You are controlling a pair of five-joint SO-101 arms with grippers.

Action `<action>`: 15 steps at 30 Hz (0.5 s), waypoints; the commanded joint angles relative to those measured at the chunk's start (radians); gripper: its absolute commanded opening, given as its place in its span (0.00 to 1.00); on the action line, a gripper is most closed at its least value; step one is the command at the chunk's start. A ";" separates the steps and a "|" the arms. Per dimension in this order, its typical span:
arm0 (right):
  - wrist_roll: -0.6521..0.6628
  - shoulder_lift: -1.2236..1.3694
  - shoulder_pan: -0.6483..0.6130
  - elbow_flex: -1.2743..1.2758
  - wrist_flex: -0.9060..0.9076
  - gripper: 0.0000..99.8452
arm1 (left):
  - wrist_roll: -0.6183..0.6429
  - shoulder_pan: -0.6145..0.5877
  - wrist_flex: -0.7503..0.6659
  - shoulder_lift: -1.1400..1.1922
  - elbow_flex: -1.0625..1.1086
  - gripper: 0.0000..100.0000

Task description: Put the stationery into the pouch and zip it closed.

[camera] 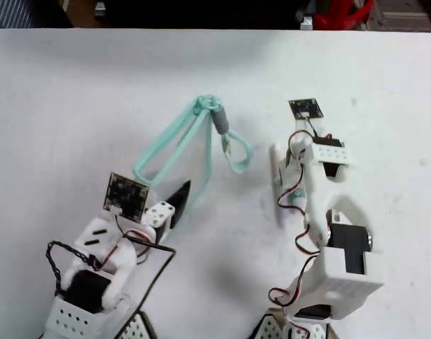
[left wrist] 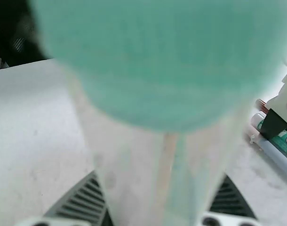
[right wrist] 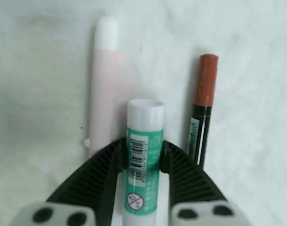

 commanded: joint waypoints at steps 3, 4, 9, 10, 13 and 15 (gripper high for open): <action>0.011 -0.186 -0.005 -0.026 0.099 0.02 | 0.003 -0.007 -0.014 -0.010 -0.011 0.21; 0.011 -0.246 -0.005 -0.026 0.120 0.02 | 0.003 -0.007 -0.014 -0.010 -0.011 0.21; 0.012 -0.598 -0.042 -0.048 0.259 0.02 | 0.003 -0.007 -0.014 -0.010 -0.011 0.21; 0.012 -0.662 -0.061 -0.066 0.300 0.02 | 0.003 -0.007 -0.014 -0.010 -0.011 0.21; 0.012 -0.820 -0.139 -0.138 0.415 0.02 | 0.003 -0.007 -0.014 -0.010 -0.011 0.21; 0.012 -0.889 -0.202 -0.203 0.479 0.02 | 0.003 -0.007 -0.014 -0.010 -0.011 0.21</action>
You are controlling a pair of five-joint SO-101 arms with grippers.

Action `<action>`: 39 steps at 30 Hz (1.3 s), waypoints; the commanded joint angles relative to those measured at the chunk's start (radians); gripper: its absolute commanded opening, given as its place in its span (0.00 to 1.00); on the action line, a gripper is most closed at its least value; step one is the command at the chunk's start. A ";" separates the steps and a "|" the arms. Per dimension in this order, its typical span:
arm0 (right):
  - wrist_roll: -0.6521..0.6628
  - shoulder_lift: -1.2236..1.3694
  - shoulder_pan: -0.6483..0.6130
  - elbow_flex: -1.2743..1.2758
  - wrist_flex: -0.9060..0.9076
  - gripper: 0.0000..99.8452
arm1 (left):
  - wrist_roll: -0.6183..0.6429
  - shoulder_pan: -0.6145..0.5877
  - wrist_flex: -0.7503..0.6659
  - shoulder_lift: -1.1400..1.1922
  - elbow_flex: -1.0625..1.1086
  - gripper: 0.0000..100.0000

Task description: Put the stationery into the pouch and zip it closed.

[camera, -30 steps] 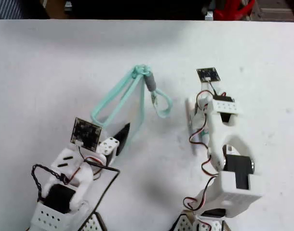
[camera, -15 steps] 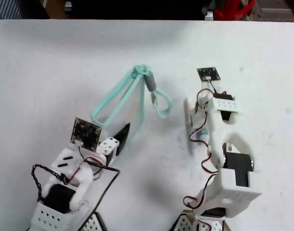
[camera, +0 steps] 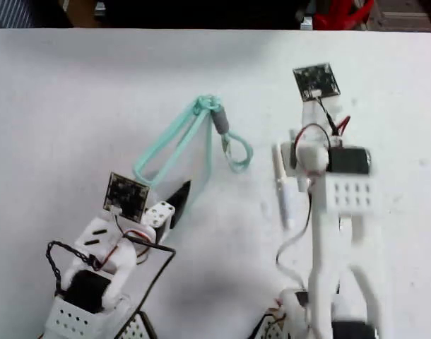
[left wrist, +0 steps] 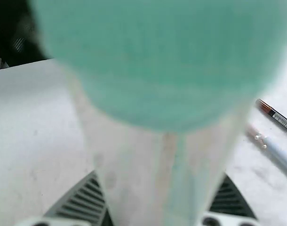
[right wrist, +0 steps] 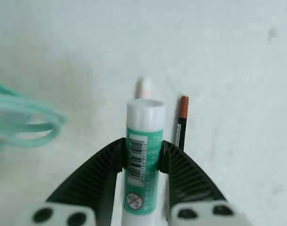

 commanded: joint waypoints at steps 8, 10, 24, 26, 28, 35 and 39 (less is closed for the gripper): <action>0.012 -0.255 -0.372 -0.470 0.127 0.02 | 0.003 -0.004 0.006 -0.010 -0.015 0.21; 0.011 -0.220 -0.423 -0.531 0.113 0.02 | 0.003 -0.004 0.008 -0.010 -0.015 0.21; 0.002 -0.019 -0.711 -0.760 -0.113 0.02 | 0.003 0.001 0.002 -0.010 -0.015 0.21; 0.002 -0.010 -0.737 -0.749 -0.165 0.02 | 0.003 0.001 0.002 -0.010 -0.015 0.21; -0.017 0.004 -0.740 -0.700 -0.231 0.02 | 0.002 0.001 0.002 -0.010 -0.015 0.21; -0.173 0.005 -0.713 -0.408 -0.332 0.02 | 0.003 -0.005 0.003 -0.010 -0.015 0.22; -0.181 -0.054 -0.645 -0.212 -0.441 0.02 | 0.006 -0.001 0.008 -0.010 -0.015 0.25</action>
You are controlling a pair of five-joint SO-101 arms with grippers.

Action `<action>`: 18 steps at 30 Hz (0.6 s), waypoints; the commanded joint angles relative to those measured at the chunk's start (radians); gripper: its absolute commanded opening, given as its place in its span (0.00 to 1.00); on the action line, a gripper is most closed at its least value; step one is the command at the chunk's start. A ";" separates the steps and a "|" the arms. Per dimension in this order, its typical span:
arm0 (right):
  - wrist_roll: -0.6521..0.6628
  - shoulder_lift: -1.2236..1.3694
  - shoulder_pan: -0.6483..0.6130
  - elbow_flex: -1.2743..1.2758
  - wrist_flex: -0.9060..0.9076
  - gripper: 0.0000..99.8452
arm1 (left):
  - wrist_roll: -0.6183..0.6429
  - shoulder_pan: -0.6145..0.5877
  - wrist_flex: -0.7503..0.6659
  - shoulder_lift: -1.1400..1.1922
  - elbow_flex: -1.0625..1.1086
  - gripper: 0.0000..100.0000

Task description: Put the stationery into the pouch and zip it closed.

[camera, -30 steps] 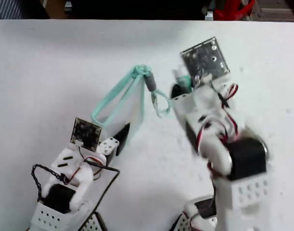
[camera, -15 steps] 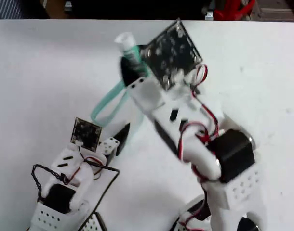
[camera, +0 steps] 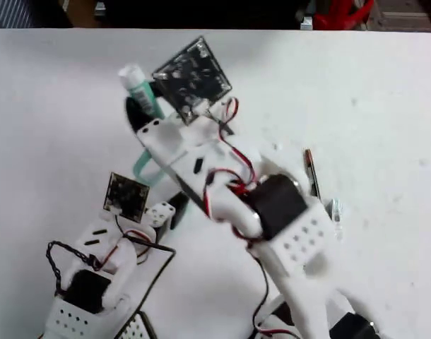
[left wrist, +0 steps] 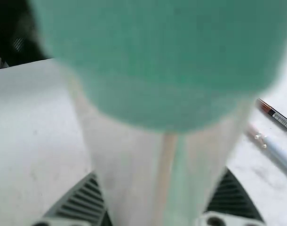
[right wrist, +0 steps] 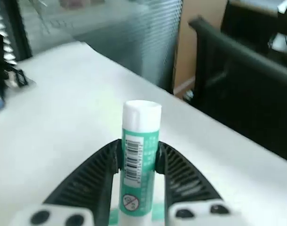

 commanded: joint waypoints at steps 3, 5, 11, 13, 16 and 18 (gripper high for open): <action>-0.014 -0.131 0.050 0.288 -0.193 0.02 | 0.005 -0.002 0.008 -0.010 -0.015 0.25; -0.014 -0.176 0.027 0.359 -0.236 0.02 | 0.005 -0.005 0.008 -0.010 -0.015 0.25; -0.015 -0.282 -0.062 0.425 -0.262 0.02 | 0.005 -0.005 0.005 -0.010 -0.015 0.25; -0.015 -0.292 -0.081 0.428 -0.257 0.02 | 0.005 -0.005 0.003 -0.010 -0.015 0.25; -0.015 -0.292 -0.081 0.428 -0.226 0.02 | 0.005 -0.007 0.003 -0.010 -0.015 0.25; -0.014 -0.292 -0.070 0.428 -0.183 0.03 | 0.005 -0.007 0.003 -0.010 -0.015 0.25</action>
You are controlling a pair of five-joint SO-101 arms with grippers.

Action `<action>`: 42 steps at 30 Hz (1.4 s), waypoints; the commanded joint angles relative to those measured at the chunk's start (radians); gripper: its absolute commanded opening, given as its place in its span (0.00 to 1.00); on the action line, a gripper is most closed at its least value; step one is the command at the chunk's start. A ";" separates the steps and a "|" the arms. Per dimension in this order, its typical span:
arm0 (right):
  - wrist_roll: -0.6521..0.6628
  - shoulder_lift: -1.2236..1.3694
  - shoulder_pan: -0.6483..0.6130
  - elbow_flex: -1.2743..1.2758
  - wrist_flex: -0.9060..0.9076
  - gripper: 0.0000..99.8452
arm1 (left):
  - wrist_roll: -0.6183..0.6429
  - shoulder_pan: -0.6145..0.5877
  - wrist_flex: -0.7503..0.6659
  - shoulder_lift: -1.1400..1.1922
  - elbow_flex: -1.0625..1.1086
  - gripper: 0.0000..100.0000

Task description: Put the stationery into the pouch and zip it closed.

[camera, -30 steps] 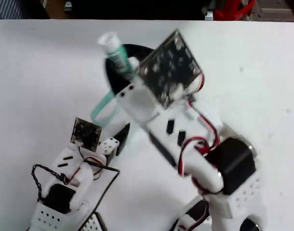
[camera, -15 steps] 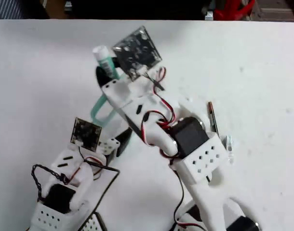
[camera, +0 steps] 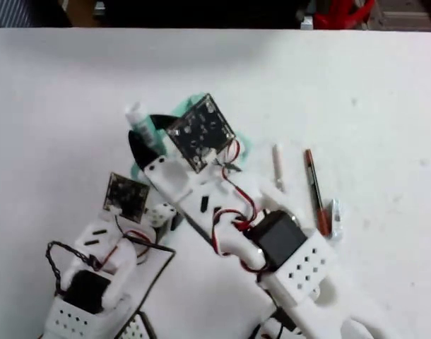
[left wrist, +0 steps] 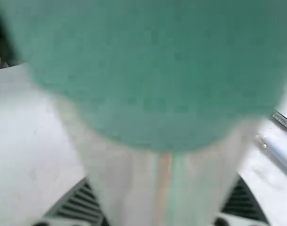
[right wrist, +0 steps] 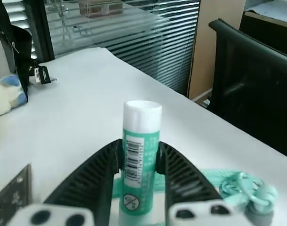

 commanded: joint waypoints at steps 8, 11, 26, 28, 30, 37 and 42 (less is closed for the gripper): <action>-0.008 -0.059 0.114 -0.037 0.237 0.34 | 0.005 -0.007 0.003 -0.010 -0.015 0.25; -0.005 -0.116 0.186 -0.098 0.295 0.30 | 0.005 -0.007 0.003 -0.010 -0.015 0.25; 0.167 0.147 0.745 -0.227 0.602 0.25 | 0.005 -0.007 0.003 -0.010 -0.012 0.25; 0.178 0.268 0.769 -0.204 0.602 0.25 | 0.005 -0.007 0.002 -0.010 -0.012 0.25; 0.187 0.395 0.777 -0.193 0.601 0.25 | 0.005 -0.007 0.002 -0.010 -0.012 0.25; 0.198 0.759 0.771 -0.190 0.476 0.25 | 0.005 -0.007 0.002 -0.010 -0.011 0.25; 0.190 0.934 0.769 -0.190 0.369 0.23 | 0.005 -0.007 0.002 -0.010 -0.011 0.25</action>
